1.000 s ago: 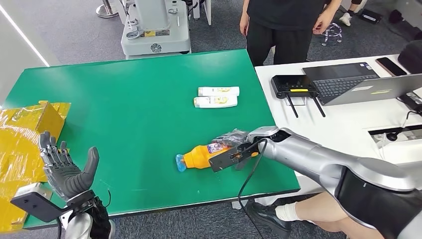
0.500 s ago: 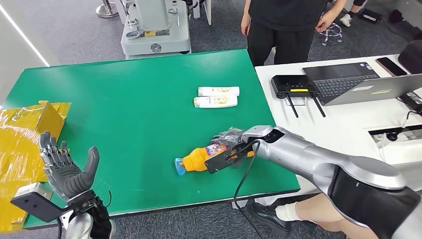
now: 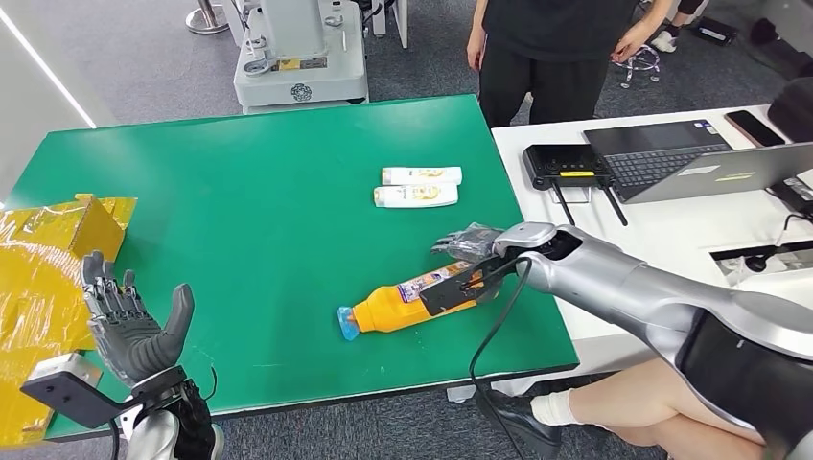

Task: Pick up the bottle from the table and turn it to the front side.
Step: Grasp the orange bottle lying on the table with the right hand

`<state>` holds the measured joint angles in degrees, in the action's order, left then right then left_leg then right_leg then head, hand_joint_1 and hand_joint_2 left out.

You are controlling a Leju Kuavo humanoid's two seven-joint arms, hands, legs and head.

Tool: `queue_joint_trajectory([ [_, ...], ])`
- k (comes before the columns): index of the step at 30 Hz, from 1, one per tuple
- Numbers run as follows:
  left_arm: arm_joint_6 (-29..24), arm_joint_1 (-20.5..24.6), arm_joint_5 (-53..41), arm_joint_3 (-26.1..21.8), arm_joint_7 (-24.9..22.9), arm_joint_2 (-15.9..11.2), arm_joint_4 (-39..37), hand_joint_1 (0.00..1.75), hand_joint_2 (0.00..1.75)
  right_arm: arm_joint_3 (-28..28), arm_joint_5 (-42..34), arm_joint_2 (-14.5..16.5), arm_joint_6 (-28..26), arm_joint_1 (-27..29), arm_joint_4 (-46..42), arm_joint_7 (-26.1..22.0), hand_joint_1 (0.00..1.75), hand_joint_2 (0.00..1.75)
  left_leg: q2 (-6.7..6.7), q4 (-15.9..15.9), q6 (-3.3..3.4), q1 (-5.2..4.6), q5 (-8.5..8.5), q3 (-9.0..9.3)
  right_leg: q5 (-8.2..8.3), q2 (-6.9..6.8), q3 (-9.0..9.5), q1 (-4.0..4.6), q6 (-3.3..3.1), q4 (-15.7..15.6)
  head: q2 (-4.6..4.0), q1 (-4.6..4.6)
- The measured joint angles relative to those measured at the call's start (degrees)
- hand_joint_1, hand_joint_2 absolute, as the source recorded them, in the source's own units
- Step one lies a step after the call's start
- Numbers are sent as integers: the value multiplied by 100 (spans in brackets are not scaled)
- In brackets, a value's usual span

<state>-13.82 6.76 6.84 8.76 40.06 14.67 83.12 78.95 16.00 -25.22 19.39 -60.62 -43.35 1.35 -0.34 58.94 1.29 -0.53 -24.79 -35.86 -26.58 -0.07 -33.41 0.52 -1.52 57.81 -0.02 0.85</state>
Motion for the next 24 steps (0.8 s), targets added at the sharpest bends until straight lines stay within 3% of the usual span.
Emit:
queue_joint_trajectory([
  [12,91,-1,-1,0,0,0,0,0,175,-118,-78,-295,-17,106,-388,104,0,175,2,-1,0,1,0,0,-1,2,-1,1,0,0,0,0],
  [24,139,-94,-76,0,0,4,0,0,175,-439,20,-347,-434,836,-460,-80,0,175,0,-1,1,1,-1,-3,-2,1,0,1,2,0,0,0],
])
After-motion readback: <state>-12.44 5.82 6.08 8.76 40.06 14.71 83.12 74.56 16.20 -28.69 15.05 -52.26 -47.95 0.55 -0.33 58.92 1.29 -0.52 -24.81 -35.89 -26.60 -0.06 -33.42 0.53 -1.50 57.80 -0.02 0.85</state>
